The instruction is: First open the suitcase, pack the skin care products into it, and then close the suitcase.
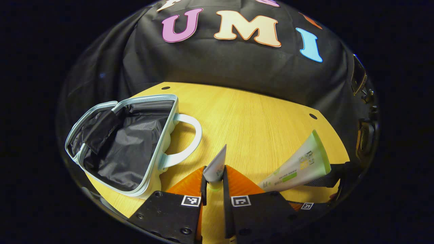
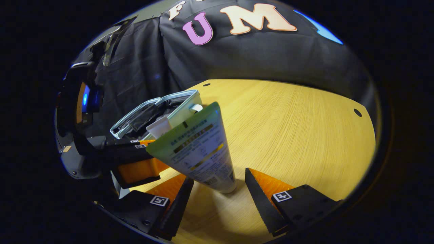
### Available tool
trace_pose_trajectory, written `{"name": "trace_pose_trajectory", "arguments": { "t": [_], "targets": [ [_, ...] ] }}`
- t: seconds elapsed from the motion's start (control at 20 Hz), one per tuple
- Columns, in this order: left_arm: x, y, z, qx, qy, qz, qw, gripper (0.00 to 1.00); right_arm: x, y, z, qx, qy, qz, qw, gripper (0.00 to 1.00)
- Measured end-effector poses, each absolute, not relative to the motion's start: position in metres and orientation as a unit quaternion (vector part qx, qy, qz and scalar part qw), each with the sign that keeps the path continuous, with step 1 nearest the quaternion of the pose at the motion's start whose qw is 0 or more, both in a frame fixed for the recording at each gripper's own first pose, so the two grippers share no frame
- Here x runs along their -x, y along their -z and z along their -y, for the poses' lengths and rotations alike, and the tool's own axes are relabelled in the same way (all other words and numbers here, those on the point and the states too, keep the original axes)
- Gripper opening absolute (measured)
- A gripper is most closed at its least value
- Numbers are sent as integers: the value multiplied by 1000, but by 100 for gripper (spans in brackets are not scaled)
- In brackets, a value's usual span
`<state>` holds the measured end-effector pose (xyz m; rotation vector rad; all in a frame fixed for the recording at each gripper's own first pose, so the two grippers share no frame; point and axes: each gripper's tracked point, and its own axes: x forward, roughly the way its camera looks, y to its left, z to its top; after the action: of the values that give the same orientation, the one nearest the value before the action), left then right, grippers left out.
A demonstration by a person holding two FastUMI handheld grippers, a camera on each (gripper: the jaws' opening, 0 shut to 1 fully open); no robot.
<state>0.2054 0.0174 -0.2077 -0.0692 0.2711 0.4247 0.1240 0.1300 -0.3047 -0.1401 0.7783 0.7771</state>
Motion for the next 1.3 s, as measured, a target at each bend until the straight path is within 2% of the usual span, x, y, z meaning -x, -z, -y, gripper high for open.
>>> {"name": "trace_pose_trajectory", "arguments": {
  "t": [0.1,0.2,0.35,0.4,0.45,0.5,0.6,0.7,0.75,0.8,0.9,1.15,1.2,1.3],
  "targets": [
    [-207,209,-18,37,-209,-135,968,12,-126,305,-132,67,-369,-367,851,95],
    [-206,208,-18,44,-210,-137,967,9,-130,304,-132,65,-366,-362,855,91],
    [-204,207,-19,56,-214,-135,966,7,-141,302,-132,74,-360,-345,864,55],
    [-203,207,-21,57,-213,-135,966,6,-140,302,-130,78,-360,-341,865,56],
    [-202,206,-23,57,-218,-134,965,5,-140,302,-131,78,-362,-340,864,48],
    [-201,202,-22,57,-216,-130,966,5,-138,299,-130,79,-363,-340,864,50],
    [-200,191,-20,61,-212,-121,968,5,-136,299,-129,81,-364,-342,863,45],
    [-196,177,-18,68,-206,-117,969,5,-134,296,-130,77,-360,-349,862,48],
    [-193,170,-20,70,-206,-117,969,5,-134,293,-131,72,-359,-350,862,43],
    [-189,162,-22,74,-203,-120,969,5,-133,291,-131,70,-356,-352,863,46],
    [-177,146,-29,81,-202,-126,968,5,-134,282,-133,64,-347,-355,866,42],
    [-141,104,-74,105,-187,-145,966,5,-126,256,-147,35,-336,-359,870,42],
    [-134,97,-88,106,-183,-150,966,5,-125,253,-148,38,-329,-357,874,46],
    [-121,89,-120,103,-175,-163,966,5,-122,248,-153,36,-307,-358,881,45]
  ]
}}
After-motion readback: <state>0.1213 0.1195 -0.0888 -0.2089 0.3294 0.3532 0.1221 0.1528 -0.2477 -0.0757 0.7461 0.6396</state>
